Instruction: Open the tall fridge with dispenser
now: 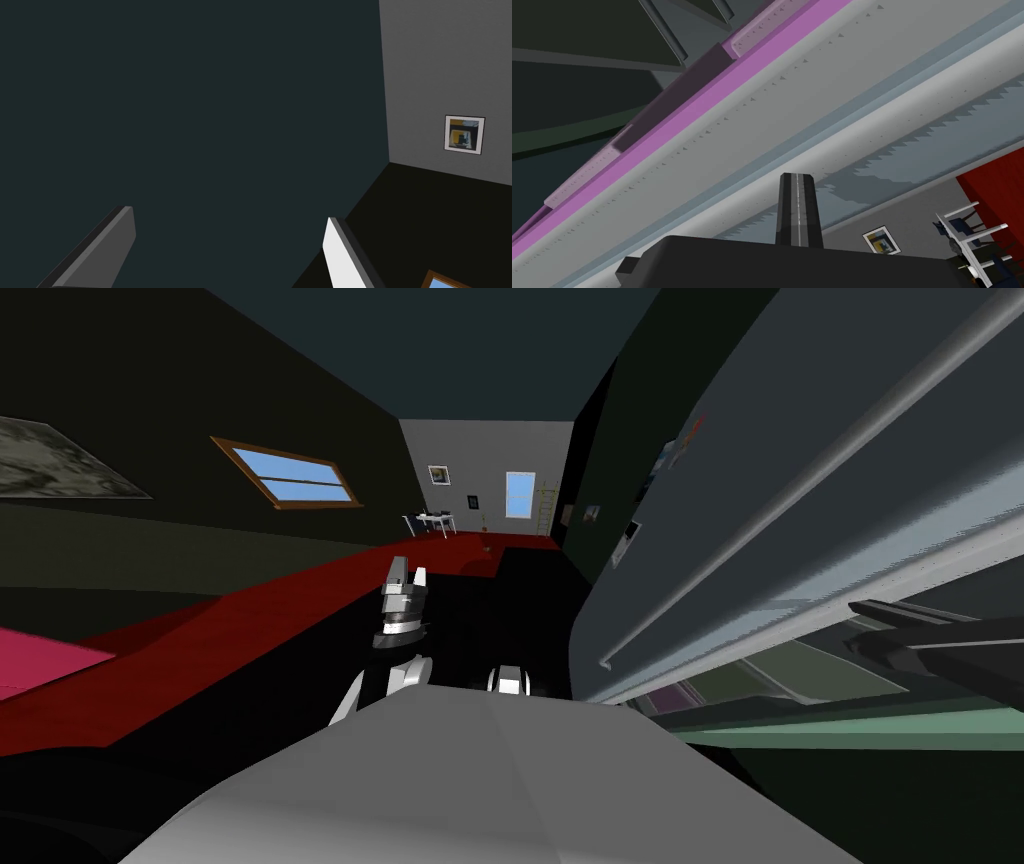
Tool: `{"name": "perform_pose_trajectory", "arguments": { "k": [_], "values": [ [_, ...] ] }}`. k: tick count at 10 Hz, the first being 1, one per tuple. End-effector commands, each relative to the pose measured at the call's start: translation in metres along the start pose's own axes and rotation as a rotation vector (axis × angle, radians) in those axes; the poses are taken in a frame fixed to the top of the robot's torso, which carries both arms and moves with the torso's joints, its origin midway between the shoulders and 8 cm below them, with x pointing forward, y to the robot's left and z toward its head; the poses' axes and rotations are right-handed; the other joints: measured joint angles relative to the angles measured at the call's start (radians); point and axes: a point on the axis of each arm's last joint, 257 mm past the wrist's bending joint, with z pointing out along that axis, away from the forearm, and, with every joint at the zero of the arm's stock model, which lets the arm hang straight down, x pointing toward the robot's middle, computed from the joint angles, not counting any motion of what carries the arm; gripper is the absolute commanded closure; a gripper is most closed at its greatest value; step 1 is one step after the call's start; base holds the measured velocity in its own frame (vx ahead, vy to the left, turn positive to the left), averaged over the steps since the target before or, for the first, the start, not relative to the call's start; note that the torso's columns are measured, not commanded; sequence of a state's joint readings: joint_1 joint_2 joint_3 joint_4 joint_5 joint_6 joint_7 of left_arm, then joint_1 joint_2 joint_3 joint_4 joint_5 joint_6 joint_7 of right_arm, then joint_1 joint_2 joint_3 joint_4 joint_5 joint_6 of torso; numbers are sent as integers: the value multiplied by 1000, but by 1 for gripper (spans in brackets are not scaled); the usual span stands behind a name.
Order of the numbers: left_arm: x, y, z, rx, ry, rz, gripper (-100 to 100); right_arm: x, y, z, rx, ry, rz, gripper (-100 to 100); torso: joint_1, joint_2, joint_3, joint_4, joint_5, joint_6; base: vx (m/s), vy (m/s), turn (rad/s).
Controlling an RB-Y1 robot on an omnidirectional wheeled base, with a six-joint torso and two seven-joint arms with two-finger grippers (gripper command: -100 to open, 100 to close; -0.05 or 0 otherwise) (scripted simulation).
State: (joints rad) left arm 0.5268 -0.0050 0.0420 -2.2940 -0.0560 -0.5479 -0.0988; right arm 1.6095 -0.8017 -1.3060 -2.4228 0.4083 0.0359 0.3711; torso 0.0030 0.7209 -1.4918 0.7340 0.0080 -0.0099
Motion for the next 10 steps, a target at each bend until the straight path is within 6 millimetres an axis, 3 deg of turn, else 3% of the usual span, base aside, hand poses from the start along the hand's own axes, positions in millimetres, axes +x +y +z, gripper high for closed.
{"name": "perform_pose_trajectory", "arguments": {
  "k": [1,2,4,5,10],
  "values": [
    [0,0,0,0,0,0,0,18,-22,-3,52,37,-4,100,0,3,2,1,0,0,79,252,23],
    [0,0,0,0,0,0,0,30,-32,-5,74,64,-3,100,-1,6,5,1,-2,2,171,287,1],
    [0,0,0,0,0,0,0,29,-26,-6,61,65,1,100,-1,7,6,1,-2,3,77,193,-21],
    [0,0,0,0,0,0,0,36,-35,-10,77,88,2,-100,-9,14,11,3,-6,5,101,115,-22],
    [0,0,0,0,0,0,0,51,-60,-21,127,142,1,-100,-4,7,6,0,-4,3,164,160,-29]
  ]
}}
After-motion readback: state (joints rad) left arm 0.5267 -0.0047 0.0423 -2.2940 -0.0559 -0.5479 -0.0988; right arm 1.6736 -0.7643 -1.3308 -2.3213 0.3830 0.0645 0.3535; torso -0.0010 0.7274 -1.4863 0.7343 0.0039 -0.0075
